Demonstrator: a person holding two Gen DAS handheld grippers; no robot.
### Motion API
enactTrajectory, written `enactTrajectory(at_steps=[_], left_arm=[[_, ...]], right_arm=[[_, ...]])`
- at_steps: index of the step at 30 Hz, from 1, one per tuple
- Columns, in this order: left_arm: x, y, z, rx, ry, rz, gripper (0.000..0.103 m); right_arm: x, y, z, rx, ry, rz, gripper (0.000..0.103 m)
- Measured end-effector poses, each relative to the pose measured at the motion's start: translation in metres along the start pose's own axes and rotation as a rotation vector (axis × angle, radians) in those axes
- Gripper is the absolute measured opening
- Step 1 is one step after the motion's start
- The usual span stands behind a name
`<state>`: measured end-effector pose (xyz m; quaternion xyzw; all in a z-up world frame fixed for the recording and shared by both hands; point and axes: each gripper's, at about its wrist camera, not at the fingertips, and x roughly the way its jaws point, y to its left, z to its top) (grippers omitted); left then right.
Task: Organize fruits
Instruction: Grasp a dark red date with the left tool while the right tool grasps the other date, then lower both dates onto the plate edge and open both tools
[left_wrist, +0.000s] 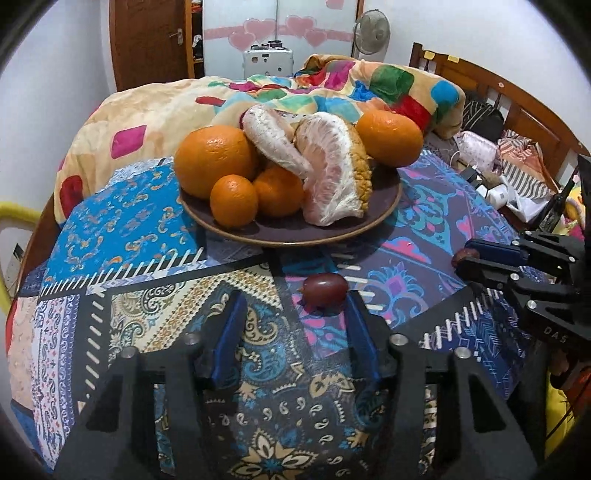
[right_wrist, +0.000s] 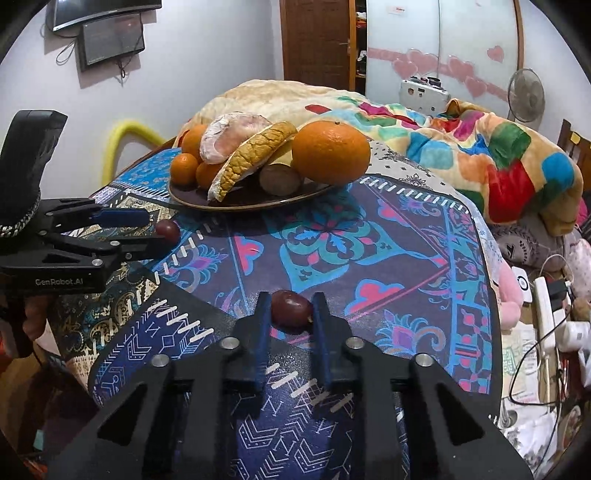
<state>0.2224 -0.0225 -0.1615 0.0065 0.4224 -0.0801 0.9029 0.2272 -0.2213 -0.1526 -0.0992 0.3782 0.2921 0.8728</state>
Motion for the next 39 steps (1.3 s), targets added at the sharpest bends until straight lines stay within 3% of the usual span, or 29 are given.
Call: enactTrajectory(at_steps=[10, 26, 39], left_arm=[[0.003, -0.013, 0.005, 0.055, -0.002, -0.026, 0.022], [-0.022, 0.02, 0.017, -0.004, -0.08, 0.023, 0.022], [-0.011, 0.016, 0.032, 0.019, -0.096, 0.008, 0.022]], right_arm=[[-0.005, -0.002, 0.005, 0.03, -0.034, 0.015, 0.017], [-0.001, 0.014, 0.047, 0.004, -0.101, 0.028, 0.017], [0.029, 0.02, 0.069, -0.006, -0.068, 0.012, 0.017]])
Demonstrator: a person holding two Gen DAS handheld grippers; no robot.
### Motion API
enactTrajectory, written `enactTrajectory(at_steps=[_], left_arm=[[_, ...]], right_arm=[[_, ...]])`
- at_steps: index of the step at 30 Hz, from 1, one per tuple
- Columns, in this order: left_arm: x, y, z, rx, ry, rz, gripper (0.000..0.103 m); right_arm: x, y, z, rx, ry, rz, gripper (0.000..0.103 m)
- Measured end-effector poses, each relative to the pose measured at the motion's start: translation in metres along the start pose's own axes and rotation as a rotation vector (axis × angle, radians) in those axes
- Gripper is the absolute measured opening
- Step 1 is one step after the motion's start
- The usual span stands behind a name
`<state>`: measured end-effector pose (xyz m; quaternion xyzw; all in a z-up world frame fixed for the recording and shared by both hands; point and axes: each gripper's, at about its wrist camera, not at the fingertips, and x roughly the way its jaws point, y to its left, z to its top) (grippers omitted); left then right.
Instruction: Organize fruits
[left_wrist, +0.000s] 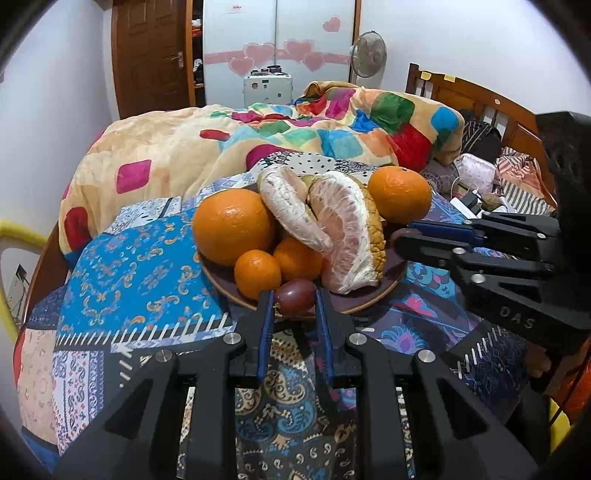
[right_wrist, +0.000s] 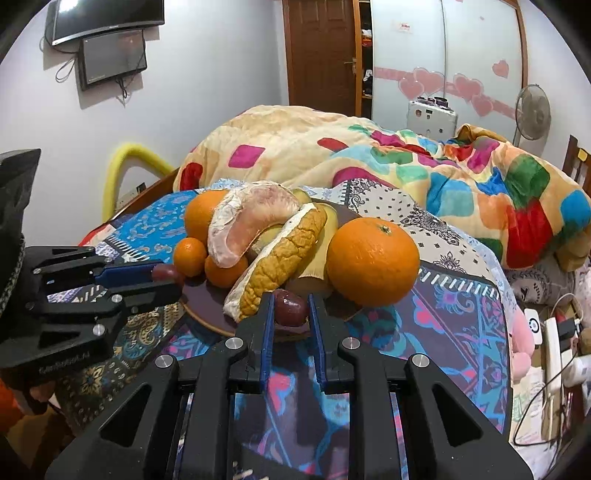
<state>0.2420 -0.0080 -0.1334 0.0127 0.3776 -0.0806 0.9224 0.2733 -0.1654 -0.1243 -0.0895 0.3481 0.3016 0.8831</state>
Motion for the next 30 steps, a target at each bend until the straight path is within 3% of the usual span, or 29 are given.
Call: enactTrajectory(at_steps=[9, 14, 20, 25, 30], left_arm=[[0.008, 0.002, 0.0, -0.007, 0.005, -0.003, 0.023], [0.009, -0.003, -0.002, 0.017, 0.007, 0.013, 0.031], [0.001, -0.003, -0.003, 0.021, -0.011, 0.024, 0.031], [-0.026, -0.002, 0.001, 0.003, -0.059, 0.043, 0.031], [-0.08, -0.007, 0.009, -0.01, -0.159, 0.062, 0.031]], right_arm=[[0.006, 0.001, 0.0, -0.01, 0.016, -0.008, 0.017], [0.01, -0.002, -0.002, 0.004, 0.039, -0.001, 0.022], [0.004, -0.005, -0.003, 0.026, 0.026, 0.003, 0.026], [-0.021, -0.003, 0.001, 0.043, -0.019, 0.013, 0.026], [-0.071, 0.009, 0.012, 0.037, -0.123, 0.001, 0.026]])
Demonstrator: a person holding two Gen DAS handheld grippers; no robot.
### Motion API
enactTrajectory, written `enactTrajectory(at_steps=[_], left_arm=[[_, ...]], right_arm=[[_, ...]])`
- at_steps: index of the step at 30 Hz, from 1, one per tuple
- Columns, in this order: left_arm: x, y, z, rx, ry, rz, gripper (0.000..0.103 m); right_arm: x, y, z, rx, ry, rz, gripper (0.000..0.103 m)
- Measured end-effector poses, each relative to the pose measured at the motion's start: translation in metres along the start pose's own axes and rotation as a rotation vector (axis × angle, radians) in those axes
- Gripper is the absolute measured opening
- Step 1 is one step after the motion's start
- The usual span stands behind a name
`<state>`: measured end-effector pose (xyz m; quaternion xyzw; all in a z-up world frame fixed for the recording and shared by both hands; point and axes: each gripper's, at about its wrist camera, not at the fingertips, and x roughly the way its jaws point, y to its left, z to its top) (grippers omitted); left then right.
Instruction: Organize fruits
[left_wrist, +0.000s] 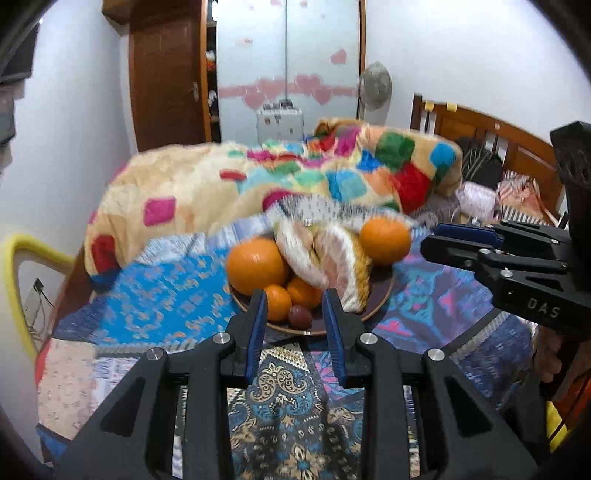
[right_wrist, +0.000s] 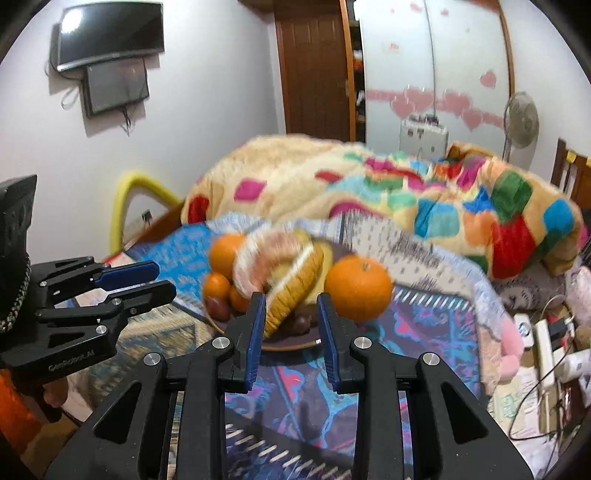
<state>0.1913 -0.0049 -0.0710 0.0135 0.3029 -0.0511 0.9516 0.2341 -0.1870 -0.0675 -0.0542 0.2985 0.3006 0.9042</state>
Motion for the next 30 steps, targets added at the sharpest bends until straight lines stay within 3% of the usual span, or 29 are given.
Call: enactTrajectory(at_steps=[7, 10, 14, 16, 20, 23, 26, 30], left_arm=[[-0.105, -0.012, 0.014, 0.003, -0.212, 0.029, 0.031], [-0.14, -0.017, 0.013, -0.009, -0.278, 0.043, 0.039], [-0.183, -0.027, 0.006, -0.014, -0.365, 0.059, 0.056], [-0.202, -0.033, 0.001, -0.001, -0.404, 0.075, 0.061], [-0.23, -0.045, -0.01, 0.012, -0.455, 0.085, 0.079], [-0.242, -0.051, -0.016, 0.017, -0.469, 0.095, 0.087], [-0.25, -0.054, -0.02, 0.016, -0.488, 0.106, 0.094], [-0.26, -0.059, -0.027, 0.017, -0.504, 0.114, 0.098]], right_arm=[[-0.1, 0.031, 0.016, -0.005, -0.241, -0.025, 0.026], [-0.138, 0.046, 0.014, -0.001, -0.336, -0.038, 0.029], [-0.175, 0.064, 0.007, -0.009, -0.424, -0.069, 0.045], [-0.185, 0.072, 0.003, -0.012, -0.447, -0.082, 0.05], [-0.198, 0.081, -0.007, 0.013, -0.473, -0.085, 0.07], [-0.204, 0.081, -0.01, 0.019, -0.481, -0.098, 0.076], [-0.209, 0.083, -0.015, 0.02, -0.489, -0.125, 0.09], [-0.217, 0.087, -0.023, 0.017, -0.492, -0.139, 0.096]])
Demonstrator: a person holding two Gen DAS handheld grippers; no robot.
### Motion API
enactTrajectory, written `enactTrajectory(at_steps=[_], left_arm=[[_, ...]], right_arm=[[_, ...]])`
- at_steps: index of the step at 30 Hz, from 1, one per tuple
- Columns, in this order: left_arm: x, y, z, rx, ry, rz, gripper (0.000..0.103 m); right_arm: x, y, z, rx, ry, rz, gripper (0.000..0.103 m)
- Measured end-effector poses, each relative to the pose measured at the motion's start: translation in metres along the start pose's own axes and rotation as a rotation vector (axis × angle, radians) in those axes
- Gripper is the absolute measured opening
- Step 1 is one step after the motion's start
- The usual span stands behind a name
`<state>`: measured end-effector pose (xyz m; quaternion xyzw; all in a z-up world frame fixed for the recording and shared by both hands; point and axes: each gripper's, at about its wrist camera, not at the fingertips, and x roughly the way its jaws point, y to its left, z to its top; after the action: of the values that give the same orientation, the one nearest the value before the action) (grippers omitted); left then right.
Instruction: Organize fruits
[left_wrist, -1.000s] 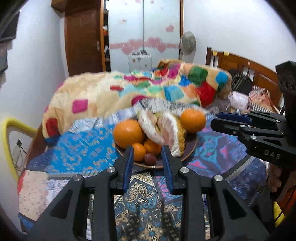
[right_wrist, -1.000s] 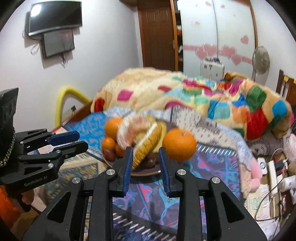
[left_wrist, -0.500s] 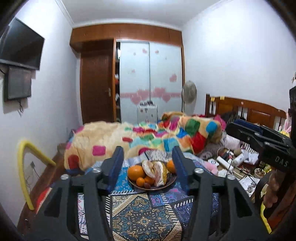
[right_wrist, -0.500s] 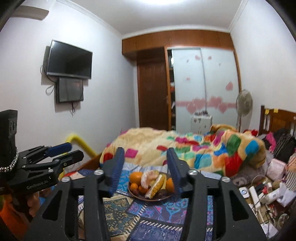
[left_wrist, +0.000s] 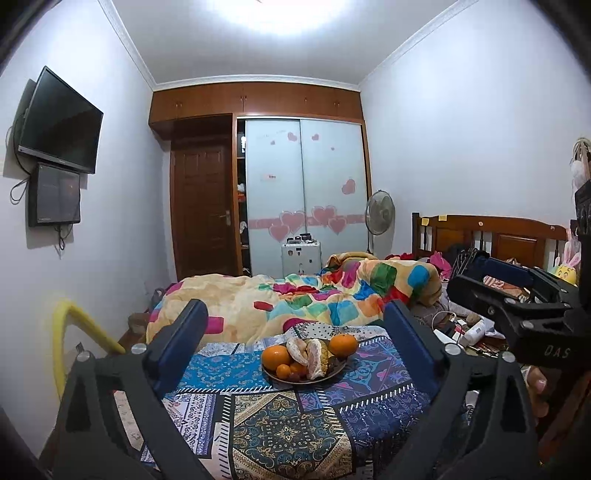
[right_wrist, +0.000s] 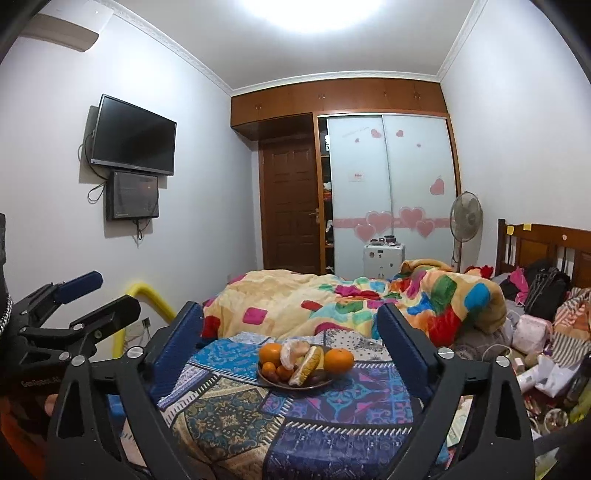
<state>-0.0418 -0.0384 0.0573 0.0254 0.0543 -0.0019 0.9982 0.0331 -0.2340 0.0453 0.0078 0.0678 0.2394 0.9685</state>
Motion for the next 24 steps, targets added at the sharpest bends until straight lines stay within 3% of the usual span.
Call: enactTrajectory(at_steps=[3, 24], left_arm=[[-0.004, -0.001, -0.001, 0.002, -0.003, -0.001, 0.098], [0.0, 0.002, -0.005, -0.033, 0.013, -0.013, 0.101]], right_arm=[[-0.005, 0.002, -0.003, -0.002, -0.005, -0.014, 0.103], [-0.012, 0.001, -0.009, 0.013, -0.007, -0.023, 0.103]])
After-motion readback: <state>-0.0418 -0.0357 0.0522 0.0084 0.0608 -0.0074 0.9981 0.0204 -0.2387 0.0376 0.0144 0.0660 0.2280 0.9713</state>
